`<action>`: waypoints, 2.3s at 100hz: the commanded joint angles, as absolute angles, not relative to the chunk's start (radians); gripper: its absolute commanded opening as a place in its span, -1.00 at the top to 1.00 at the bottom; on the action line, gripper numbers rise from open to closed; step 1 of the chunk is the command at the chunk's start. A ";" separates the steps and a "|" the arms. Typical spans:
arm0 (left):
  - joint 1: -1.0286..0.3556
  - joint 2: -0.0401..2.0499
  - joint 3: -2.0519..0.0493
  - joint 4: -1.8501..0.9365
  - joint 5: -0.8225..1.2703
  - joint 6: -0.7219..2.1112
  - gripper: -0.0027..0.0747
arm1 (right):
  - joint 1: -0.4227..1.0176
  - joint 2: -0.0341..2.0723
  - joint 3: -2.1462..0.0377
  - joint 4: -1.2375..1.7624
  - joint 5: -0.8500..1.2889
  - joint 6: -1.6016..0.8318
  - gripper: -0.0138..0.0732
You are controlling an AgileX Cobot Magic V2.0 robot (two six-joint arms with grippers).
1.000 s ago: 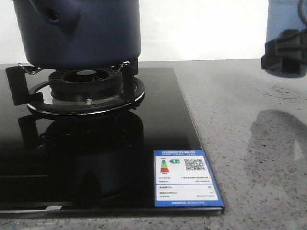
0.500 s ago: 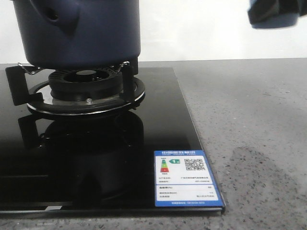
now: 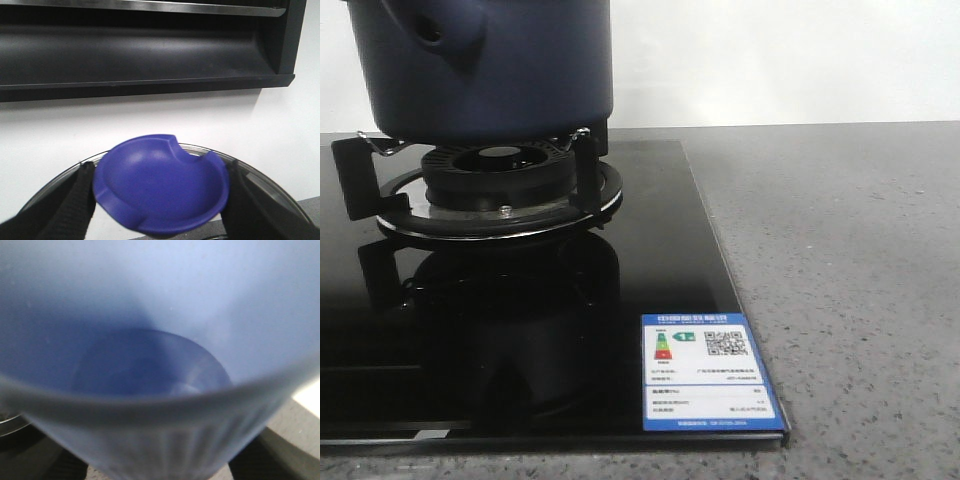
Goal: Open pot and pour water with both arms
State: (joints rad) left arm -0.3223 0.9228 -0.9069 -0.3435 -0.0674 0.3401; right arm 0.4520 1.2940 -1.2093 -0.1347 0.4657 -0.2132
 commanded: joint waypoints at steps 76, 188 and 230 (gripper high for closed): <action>-0.320 0.902 -0.944 -0.338 -0.170 0.337 0.08 | 0.690 1.536 -1.581 -0.743 0.726 -0.221 -0.08; -0.320 0.902 -0.944 -0.336 -0.170 0.337 0.08 | 0.709 1.553 -1.581 -1.196 0.631 -0.221 -0.07; -0.320 0.902 -0.944 -0.336 -0.170 0.337 0.08 | 0.709 1.553 -1.581 -1.334 0.569 -0.221 -0.07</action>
